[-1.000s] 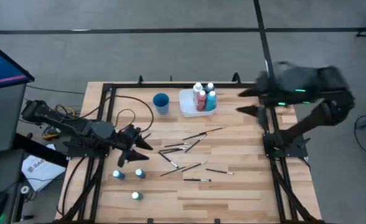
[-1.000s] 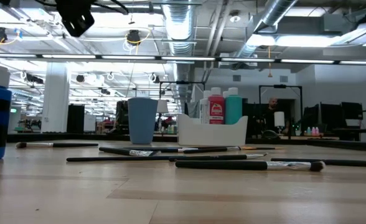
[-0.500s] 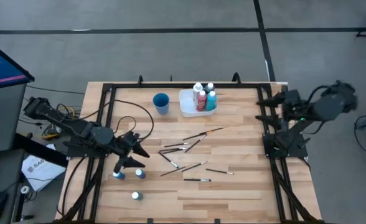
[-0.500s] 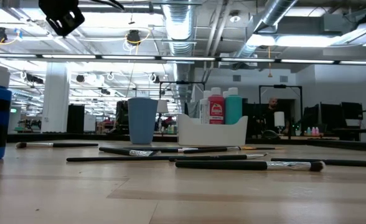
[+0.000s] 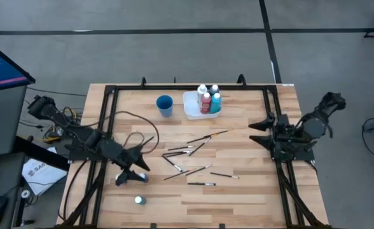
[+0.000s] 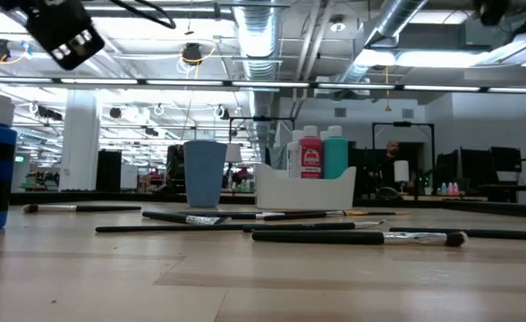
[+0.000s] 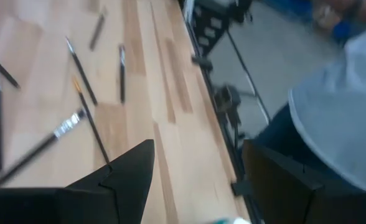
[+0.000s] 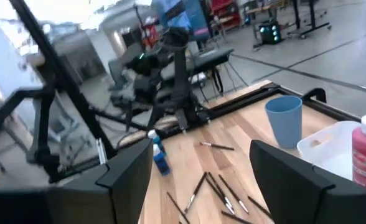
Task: Pick & Place Paint Supplies
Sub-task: Put the blue paint bottle into the white bin
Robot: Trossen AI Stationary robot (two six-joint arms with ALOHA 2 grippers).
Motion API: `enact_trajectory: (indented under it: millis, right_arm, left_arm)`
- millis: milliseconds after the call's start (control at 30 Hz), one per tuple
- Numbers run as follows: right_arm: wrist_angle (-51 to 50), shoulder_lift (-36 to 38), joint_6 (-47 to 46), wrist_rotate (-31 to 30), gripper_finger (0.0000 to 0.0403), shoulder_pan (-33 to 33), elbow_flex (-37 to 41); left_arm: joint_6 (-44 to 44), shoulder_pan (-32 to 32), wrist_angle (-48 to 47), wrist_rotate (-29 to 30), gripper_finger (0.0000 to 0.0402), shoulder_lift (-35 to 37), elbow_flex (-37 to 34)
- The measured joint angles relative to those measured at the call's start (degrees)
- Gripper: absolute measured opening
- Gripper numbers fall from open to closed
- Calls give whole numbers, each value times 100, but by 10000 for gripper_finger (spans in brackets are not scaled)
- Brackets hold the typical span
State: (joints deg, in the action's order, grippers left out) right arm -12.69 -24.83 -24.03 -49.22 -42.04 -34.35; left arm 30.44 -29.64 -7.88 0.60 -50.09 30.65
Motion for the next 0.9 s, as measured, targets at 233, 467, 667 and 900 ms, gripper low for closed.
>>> enact_trajectory:
  millis: [233, 467, 667, 900]
  right_arm:
    - [905, 711, 0, -39, 260, 57, 852]
    - [938, 890, 15, -41, 260, 122, 1074]
    - [962, 875, -407, -59, 260, 306, 1347]
    - [1209, 875, -404, -44, 260, 365, 1412]
  left_arm:
    - [2, -428, -485, 101, 237, -274, 0]
    - [-188, -635, -554, 453, 237, -559, 0]
    - [-164, -691, -604, 458, 237, -936, 0]
    - [-148, -689, -610, 941, 237, -813, 0]
